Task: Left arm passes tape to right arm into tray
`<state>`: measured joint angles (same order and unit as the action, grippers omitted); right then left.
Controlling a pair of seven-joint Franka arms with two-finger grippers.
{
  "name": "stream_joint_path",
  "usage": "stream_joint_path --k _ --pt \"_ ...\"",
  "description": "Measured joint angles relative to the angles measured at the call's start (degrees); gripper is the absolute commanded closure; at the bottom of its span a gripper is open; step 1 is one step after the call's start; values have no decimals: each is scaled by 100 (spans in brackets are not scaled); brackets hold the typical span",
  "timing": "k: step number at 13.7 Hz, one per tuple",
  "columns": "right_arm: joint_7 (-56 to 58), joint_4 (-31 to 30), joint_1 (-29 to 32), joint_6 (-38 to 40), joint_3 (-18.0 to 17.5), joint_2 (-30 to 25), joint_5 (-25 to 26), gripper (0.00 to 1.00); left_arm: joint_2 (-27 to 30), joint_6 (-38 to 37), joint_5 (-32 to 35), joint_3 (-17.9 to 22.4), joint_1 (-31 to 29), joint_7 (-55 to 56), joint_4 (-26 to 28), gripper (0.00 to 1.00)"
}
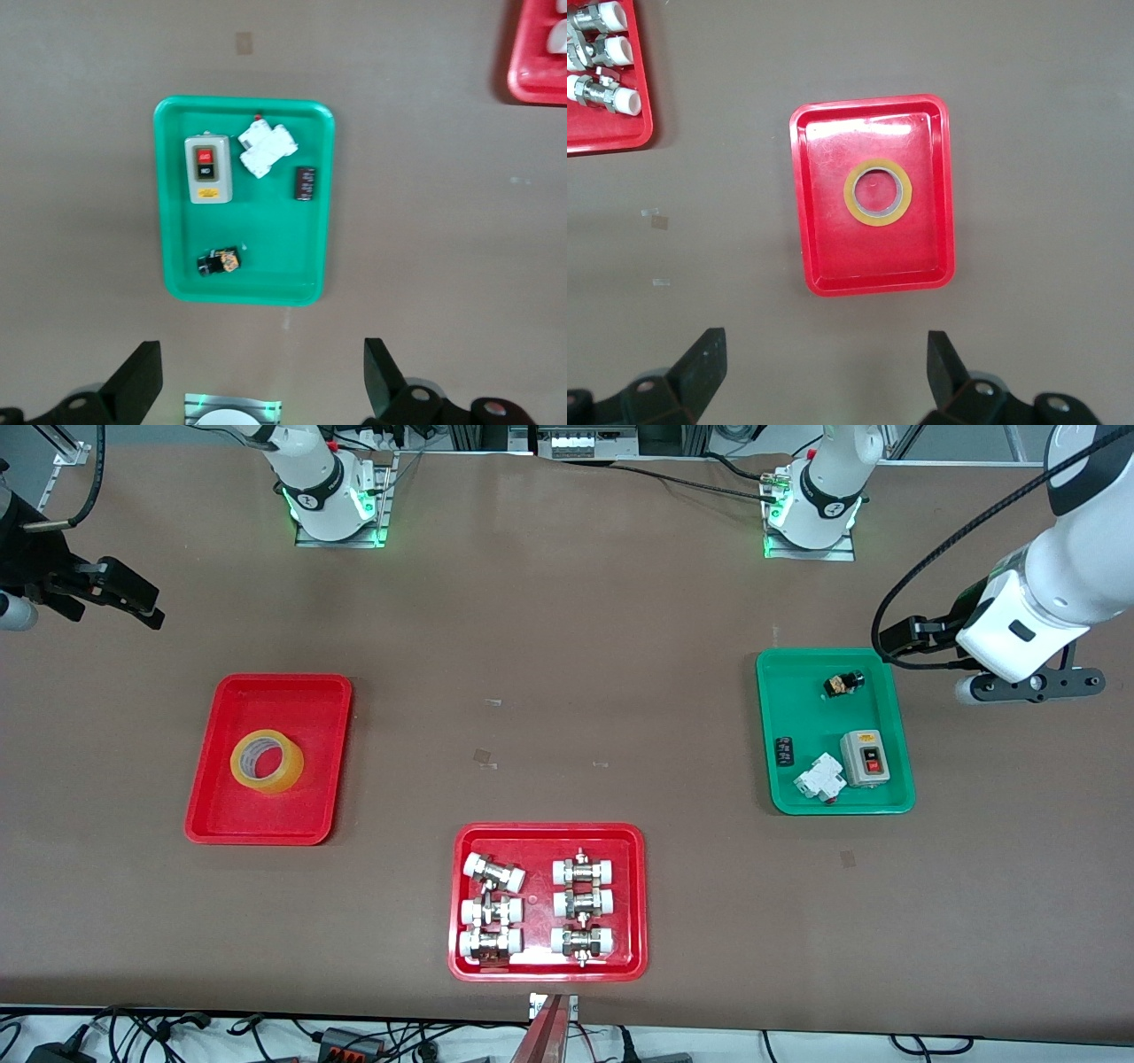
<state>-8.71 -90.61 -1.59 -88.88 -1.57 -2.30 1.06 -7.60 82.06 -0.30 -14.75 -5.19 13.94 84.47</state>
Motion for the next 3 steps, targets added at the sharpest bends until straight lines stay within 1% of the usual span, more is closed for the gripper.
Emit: stream_joint_path --k 3 --pt "9 -1 -2 -78 2 31 -2 0 18 161 -7 -18 0 0 -6 0"
